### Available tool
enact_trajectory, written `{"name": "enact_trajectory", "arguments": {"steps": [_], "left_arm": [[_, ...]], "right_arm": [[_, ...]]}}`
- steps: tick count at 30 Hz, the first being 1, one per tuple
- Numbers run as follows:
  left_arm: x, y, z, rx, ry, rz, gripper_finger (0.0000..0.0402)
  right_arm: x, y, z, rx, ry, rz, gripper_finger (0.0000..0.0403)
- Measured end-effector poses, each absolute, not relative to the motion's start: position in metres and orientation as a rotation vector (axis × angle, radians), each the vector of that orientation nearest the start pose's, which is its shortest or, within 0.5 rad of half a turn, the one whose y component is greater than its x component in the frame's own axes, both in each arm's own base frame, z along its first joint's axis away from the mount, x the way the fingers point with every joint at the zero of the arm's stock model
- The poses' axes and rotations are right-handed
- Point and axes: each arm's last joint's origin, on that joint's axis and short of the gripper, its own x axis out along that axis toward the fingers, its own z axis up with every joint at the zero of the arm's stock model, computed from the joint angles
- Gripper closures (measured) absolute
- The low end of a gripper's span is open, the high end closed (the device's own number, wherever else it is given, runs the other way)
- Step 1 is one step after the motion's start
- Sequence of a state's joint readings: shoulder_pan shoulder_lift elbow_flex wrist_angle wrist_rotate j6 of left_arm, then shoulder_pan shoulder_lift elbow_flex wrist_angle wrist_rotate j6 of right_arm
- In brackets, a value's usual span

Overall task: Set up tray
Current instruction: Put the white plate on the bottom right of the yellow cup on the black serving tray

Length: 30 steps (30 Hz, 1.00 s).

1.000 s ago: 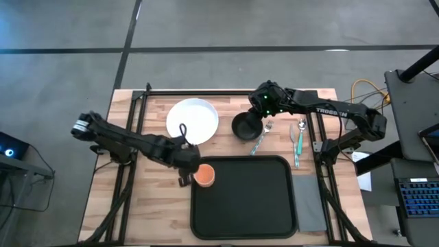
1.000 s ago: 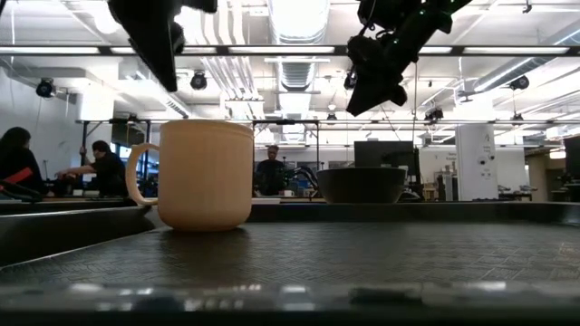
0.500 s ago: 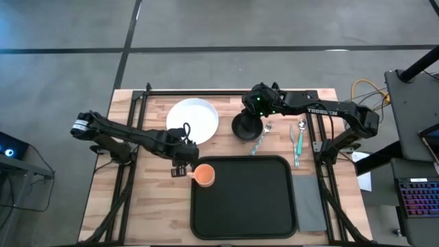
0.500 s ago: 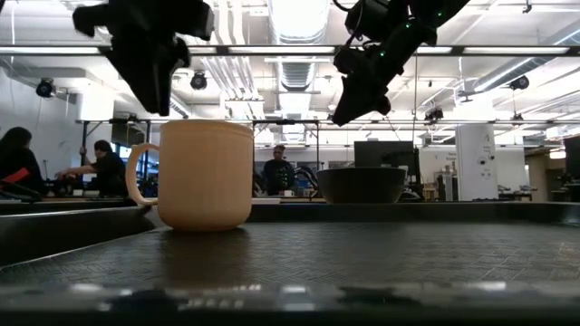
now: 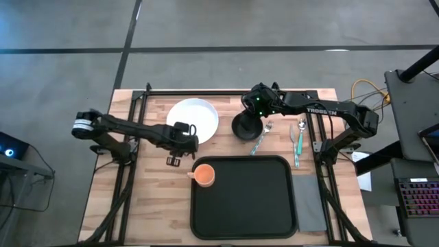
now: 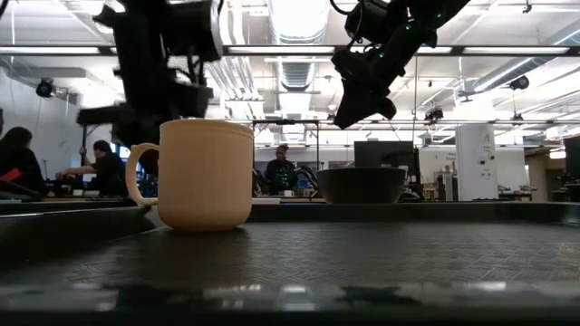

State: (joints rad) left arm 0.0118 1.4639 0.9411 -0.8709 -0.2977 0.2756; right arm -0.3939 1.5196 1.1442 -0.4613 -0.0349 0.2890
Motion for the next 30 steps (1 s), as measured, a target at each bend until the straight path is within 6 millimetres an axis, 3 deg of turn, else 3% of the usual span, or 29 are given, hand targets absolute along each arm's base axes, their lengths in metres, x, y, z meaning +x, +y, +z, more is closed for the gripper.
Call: {"name": "enact_trajectory", "arguments": {"steps": [9, 16, 30], "left_arm": [[0.247, 0.042, 0.191, 0.391, 1.412, 0.051, 0.0278], [0.253, 0.050, 0.187, 0.403, 1.317, 0.051, 0.0278], [0.264, 0.056, 0.154, 0.327, 1.401, -0.029, 0.0278]], "right_arm": [[0.297, -0.120, 0.261, 0.458, 0.776, -0.431, 0.0330], [0.297, -0.121, 0.261, 0.456, 0.777, -0.427, 0.0330], [0.297, -0.120, 0.262, 0.455, 0.776, -0.428, 0.0330]]}}
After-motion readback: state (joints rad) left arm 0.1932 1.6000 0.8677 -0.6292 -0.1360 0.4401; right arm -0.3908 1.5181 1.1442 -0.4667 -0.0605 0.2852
